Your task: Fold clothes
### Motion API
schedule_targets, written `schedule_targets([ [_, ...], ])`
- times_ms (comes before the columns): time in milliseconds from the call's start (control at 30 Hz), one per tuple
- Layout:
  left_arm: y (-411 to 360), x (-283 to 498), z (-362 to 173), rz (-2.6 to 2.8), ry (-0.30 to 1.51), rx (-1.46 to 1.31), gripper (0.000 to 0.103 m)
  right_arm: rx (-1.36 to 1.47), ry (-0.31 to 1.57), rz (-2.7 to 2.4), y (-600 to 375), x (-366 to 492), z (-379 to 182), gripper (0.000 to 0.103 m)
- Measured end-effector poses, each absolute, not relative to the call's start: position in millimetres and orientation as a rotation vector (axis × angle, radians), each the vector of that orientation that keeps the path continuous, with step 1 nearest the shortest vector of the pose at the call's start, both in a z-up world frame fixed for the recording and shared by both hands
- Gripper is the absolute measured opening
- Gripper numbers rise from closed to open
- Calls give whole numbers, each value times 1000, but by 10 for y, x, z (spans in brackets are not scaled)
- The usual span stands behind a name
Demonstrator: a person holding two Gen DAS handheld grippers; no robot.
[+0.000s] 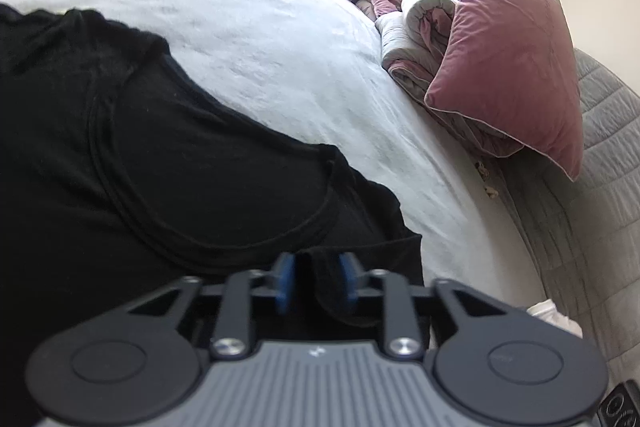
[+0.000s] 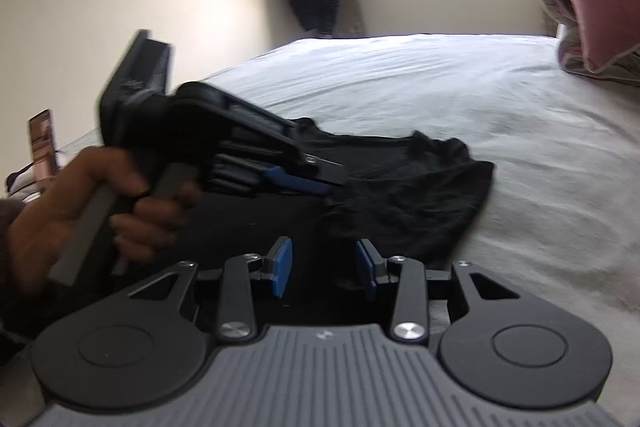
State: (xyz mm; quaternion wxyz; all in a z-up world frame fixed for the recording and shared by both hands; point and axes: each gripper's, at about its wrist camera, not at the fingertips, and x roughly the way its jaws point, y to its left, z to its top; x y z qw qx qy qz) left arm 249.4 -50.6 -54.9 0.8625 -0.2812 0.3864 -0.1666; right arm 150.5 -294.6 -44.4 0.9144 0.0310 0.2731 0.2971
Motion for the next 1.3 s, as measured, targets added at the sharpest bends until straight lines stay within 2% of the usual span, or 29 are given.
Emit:
schedule_targets([
  [100, -522, 2521, -569, -347, 810, -588, 36, 27, 587, 609, -2856, 1545, -484, 40],
  [167, -538, 2543, -588, -344, 813, -589, 32, 0, 594, 631, -2791, 1542, -507, 40],
  [200, -557, 2549, -592, -345, 816, -579, 18, -13, 595, 641, -2751, 1543, -516, 40],
  [233, -579, 2561, -595, -350, 828, -566, 1, -25, 595, 643, -2719, 1547, -525, 40],
  [267, -597, 2571, -591, -356, 837, -560, 1, -37, 595, 645, -2688, 1551, -534, 38],
  [367, -653, 2574, -515, -371, 825, -520, 0, -35, 599, 633, -2689, 1584, -544, 4],
  [567, -730, 2644, -265, -410, 726, -443, 0, 98, 527, 664, -2878, 1572, -454, 3],
  [700, -724, 2757, -240, -392, 704, -396, 1, 77, 540, 706, -2759, 1617, -481, 3],
  [767, -711, 2801, -276, -358, 726, -366, 3, 35, 595, 714, -2642, 1648, -538, 5],
  [833, -685, 2806, -318, -327, 752, -348, 12, 3, 634, 733, -2569, 1655, -573, 14],
  [933, -619, 2720, -339, -329, 738, -364, 18, 33, 603, 733, -2639, 1652, -531, 17],
  [967, -603, 2684, -341, -336, 737, -369, 18, 55, 587, 723, -2692, 1652, -514, 24],
  [1000, -601, 2646, -336, -348, 738, -368, 19, 77, 572, 707, -2747, 1647, -501, 37],
  [1033, -599, 2608, -330, -360, 740, -367, 20, 98, 557, 686, -2800, 1649, -491, 43],
  [1300, -782, 2294, -376, -522, 749, -247, 18, 304, 499, 509, -3171, 1754, -477, 45],
])
